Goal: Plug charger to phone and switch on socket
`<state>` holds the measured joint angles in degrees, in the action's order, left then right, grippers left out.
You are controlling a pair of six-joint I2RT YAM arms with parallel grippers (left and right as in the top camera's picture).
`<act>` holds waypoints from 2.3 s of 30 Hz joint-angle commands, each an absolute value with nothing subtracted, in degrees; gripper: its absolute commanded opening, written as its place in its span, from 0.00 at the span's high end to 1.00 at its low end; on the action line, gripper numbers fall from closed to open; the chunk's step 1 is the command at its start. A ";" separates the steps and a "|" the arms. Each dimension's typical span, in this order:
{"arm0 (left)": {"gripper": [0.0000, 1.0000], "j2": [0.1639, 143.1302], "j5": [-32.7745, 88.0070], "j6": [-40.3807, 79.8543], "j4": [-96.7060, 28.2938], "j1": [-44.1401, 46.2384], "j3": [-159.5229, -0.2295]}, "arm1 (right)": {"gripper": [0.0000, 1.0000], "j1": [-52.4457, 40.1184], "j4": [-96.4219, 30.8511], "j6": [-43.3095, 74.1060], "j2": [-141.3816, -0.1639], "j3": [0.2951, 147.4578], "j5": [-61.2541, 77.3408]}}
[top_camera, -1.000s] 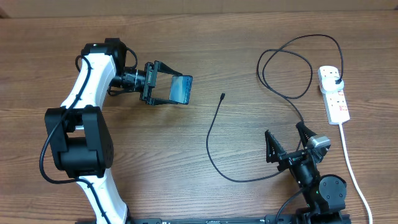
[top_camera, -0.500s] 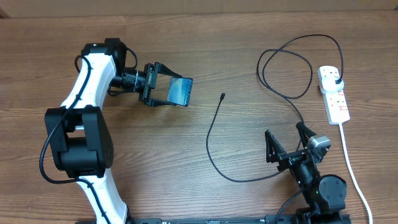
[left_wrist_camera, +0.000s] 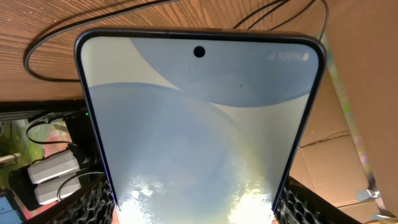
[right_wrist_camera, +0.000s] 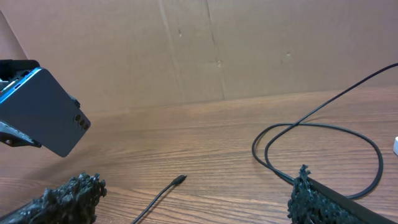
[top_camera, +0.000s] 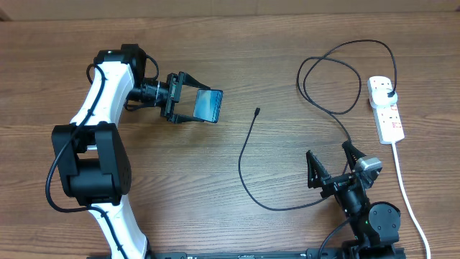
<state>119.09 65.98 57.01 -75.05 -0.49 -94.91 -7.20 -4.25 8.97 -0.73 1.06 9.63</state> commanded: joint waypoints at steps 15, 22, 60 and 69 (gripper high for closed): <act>0.33 119.37 66.02 57.91 -74.74 1.83 -96.49 | 0.00 -7.01 -3.84 8.88 -0.16 0.45 9.08; 0.35 119.37 60.23 58.92 -74.76 4.91 -96.49 | 0.00 -7.01 -3.57 8.88 -0.16 0.45 9.10; 0.35 119.37 24.80 63.66 -73.21 8.88 -96.53 | 0.00 -7.01 -3.86 28.01 -26.22 17.89 31.59; 0.37 119.37 24.93 61.25 -73.34 9.04 -96.66 | 0.00 -7.05 -20.08 23.51 -51.27 39.11 40.07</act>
